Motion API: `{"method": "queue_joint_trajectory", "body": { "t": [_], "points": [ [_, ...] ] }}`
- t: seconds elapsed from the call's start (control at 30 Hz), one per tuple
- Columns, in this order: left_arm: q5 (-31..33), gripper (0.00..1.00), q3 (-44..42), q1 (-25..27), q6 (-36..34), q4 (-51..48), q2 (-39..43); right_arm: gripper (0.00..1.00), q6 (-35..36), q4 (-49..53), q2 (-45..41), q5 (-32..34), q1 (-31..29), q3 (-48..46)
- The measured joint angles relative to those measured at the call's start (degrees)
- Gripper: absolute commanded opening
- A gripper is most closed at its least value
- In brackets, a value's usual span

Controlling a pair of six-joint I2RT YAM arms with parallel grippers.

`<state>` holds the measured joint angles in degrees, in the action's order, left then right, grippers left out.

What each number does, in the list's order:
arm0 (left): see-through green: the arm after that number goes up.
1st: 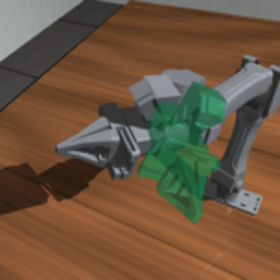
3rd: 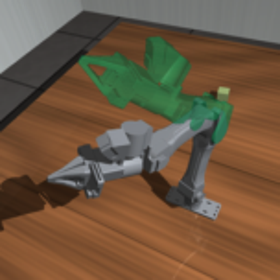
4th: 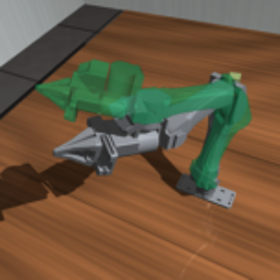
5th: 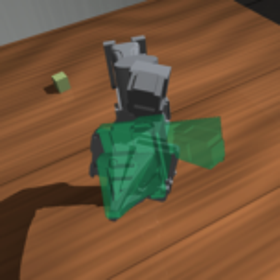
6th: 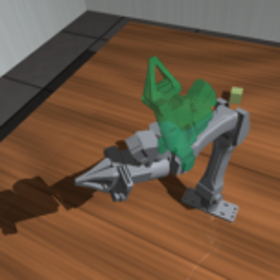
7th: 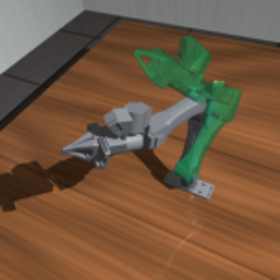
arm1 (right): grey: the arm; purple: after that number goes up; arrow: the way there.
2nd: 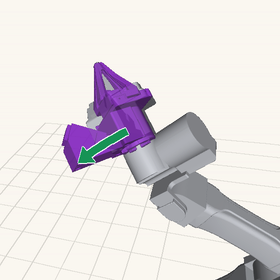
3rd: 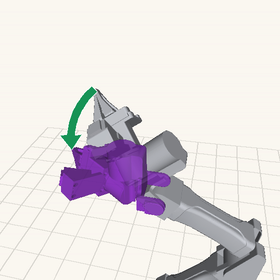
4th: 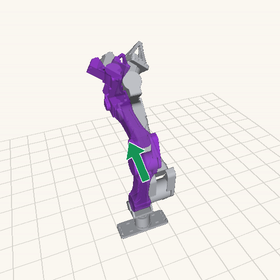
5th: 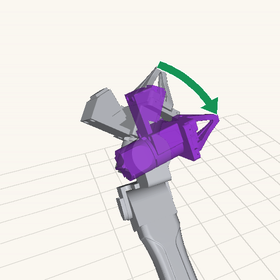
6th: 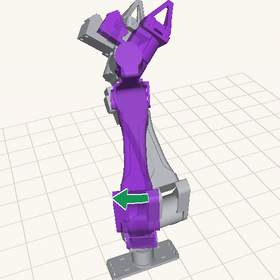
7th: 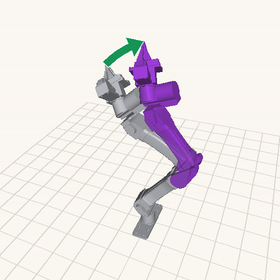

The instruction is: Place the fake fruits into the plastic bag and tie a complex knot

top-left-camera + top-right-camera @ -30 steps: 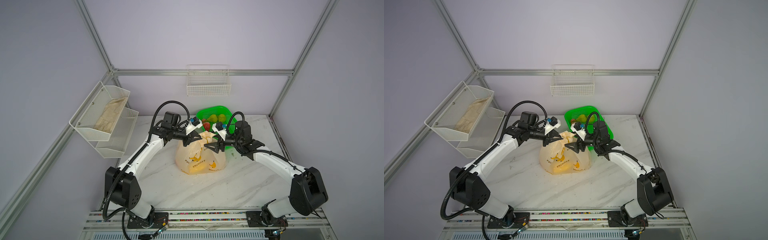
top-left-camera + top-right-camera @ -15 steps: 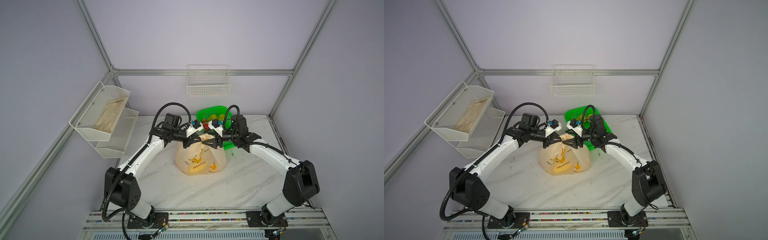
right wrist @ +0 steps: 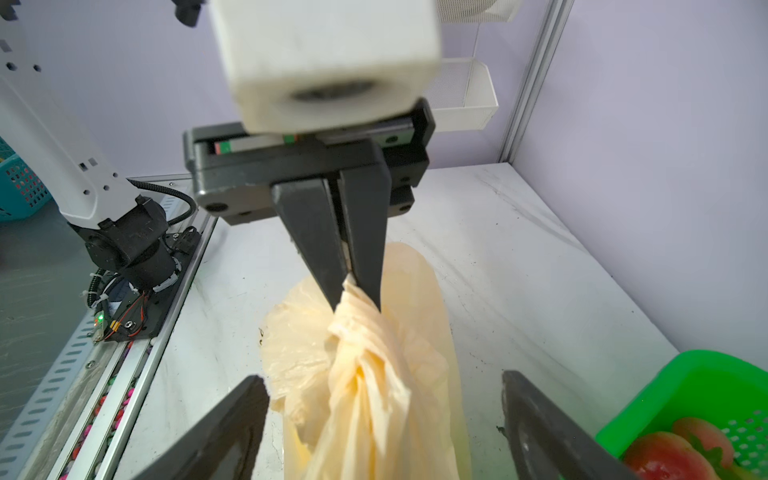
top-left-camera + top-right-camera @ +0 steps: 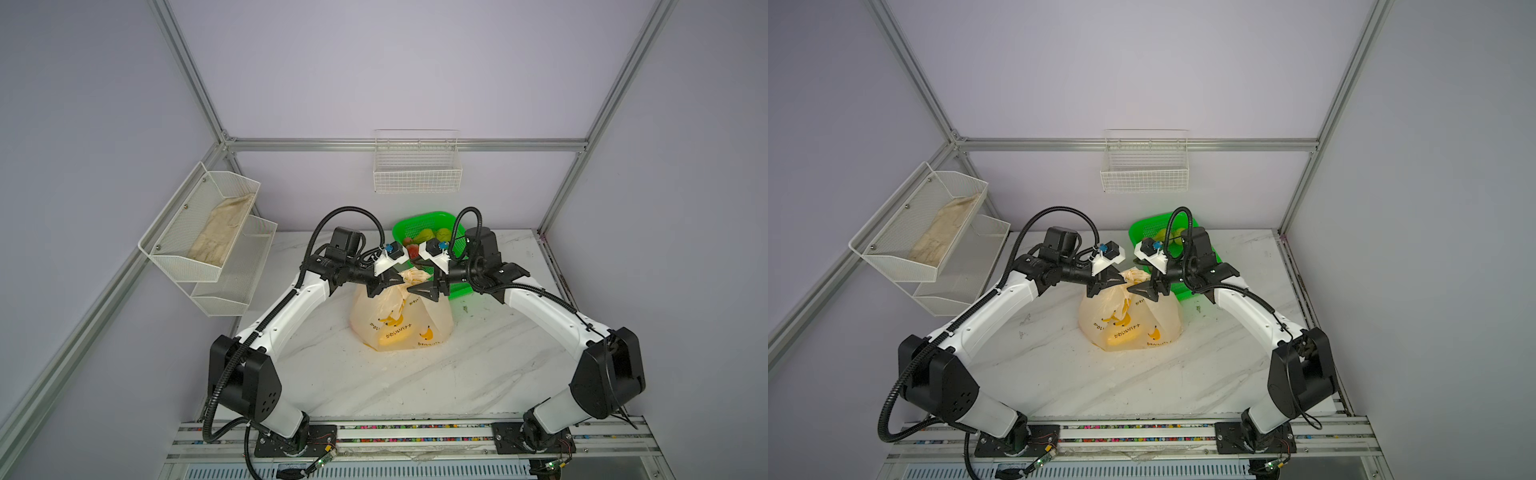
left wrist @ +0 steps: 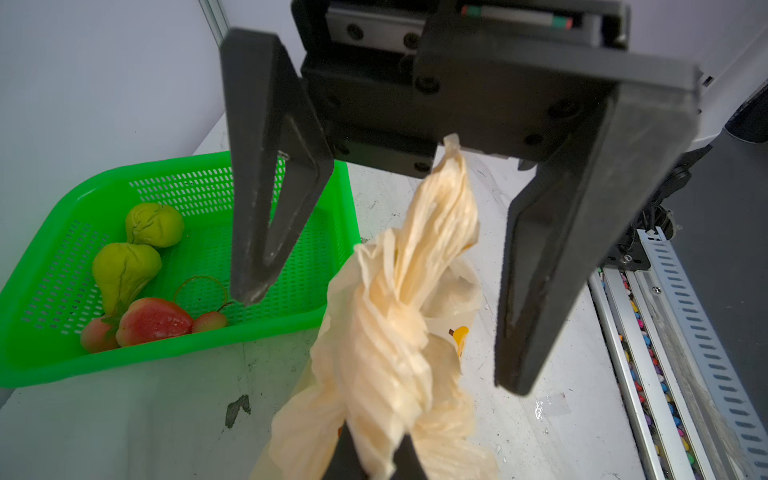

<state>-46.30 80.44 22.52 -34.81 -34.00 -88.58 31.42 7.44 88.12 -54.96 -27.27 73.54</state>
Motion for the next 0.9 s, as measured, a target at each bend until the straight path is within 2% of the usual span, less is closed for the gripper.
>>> {"method": "queue_joint_trajectory", "body": {
  "t": [0.1,0.23,0.3,0.6,0.67,0.9],
  "points": [
    [0.2,0.00,-0.2,0.2,-0.8,0.0,0.6,0.86,0.6,1.5,0.5,0.1,0.0,1.8],
    [0.4,0.00,-0.2,0.4,-1.1,0.0,0.6,0.74,1.9,4.0,2.9,0.2,0.0,4.2],
    [0.4,0.00,-0.2,0.4,-1.4,0.0,0.6,0.71,2.5,5.3,4.2,0.1,0.0,4.9],
    [0.8,0.00,-0.2,0.4,-1.5,-0.2,0.6,0.71,5.6,8.5,6.3,0.1,0.0,5.6],
    [0.8,0.00,-0.2,0.4,-1.5,-0.3,0.6,0.68,6.4,8.4,6.3,0.1,0.0,5.5],
    [0.8,0.00,-0.2,0.4,-1.5,-0.5,0.6,0.48,8.0,9.4,6.4,0.0,0.0,5.4]
  ]
}}
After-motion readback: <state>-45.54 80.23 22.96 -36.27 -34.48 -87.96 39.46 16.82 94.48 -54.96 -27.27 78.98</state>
